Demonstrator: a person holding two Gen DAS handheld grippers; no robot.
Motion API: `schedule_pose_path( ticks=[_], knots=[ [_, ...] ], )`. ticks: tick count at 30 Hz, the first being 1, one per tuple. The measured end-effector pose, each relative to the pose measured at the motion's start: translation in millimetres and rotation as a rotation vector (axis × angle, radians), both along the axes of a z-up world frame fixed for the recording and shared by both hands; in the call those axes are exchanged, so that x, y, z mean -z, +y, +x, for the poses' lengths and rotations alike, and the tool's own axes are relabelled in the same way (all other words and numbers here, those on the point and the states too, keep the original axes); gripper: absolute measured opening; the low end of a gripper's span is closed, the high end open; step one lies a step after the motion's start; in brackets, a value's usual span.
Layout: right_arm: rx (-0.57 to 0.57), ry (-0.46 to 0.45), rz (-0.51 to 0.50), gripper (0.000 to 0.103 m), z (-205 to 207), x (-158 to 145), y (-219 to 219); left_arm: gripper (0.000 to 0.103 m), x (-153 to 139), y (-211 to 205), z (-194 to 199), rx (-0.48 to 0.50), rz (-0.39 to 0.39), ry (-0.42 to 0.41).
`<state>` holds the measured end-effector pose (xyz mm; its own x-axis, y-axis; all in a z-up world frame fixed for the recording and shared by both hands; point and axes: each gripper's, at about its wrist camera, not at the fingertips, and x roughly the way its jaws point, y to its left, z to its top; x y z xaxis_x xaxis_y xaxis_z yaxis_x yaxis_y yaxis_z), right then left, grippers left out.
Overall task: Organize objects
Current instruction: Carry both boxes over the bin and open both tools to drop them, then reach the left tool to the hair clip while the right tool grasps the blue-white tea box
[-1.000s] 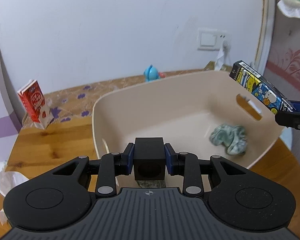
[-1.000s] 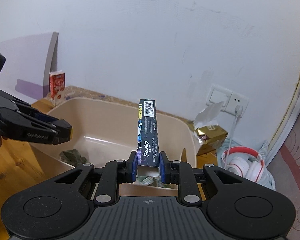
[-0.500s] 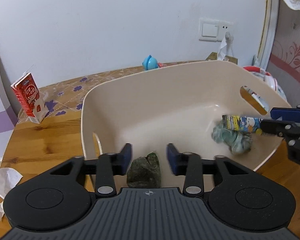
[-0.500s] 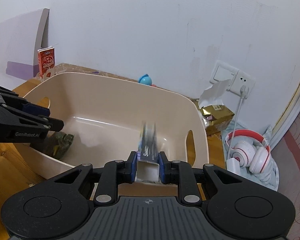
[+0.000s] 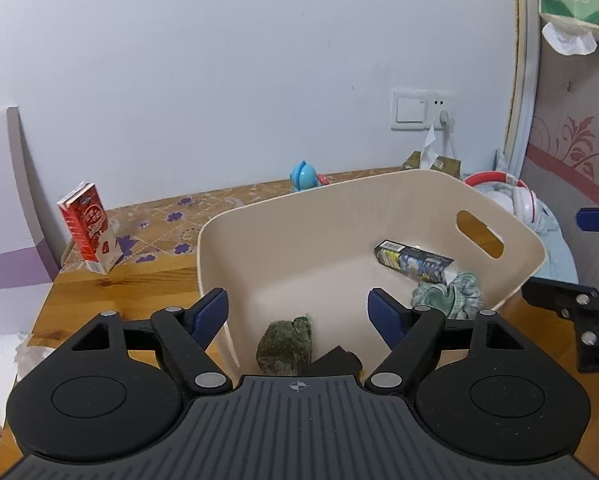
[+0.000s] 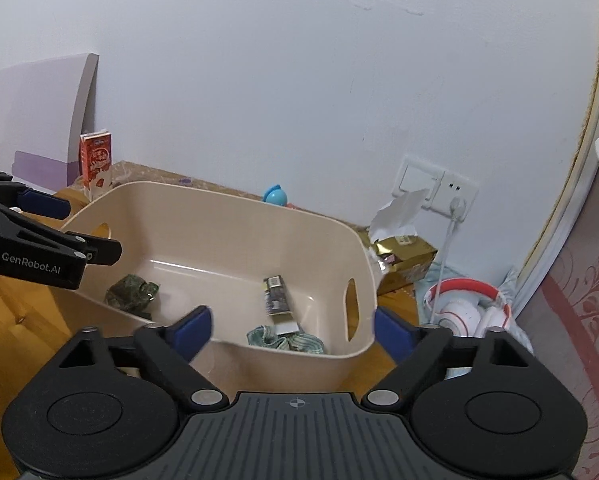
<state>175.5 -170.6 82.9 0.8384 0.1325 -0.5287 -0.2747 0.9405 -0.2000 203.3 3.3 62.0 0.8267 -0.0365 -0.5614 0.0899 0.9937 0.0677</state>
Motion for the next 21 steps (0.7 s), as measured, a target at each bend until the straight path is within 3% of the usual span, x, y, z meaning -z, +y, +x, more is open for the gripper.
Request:
schedule_pose_path(
  ticks=[3, 12, 21],
  knots=[
    [-0.010, -0.007, -0.001, 0.103, -12, -1, -2, 0.080, -1, 3, -11, -0.001, -0.002, -0.003],
    [-0.009, 0.046, -0.030, 0.103, -34, 23, -12, 0.086, 3, 6, -44, 0.040, 0.003, -0.009],
    [-0.010, 0.138, -0.080, 0.103, -40, 65, -26, 0.086, 44, 7, -53, 0.095, 0.025, 0.057]
  ],
)
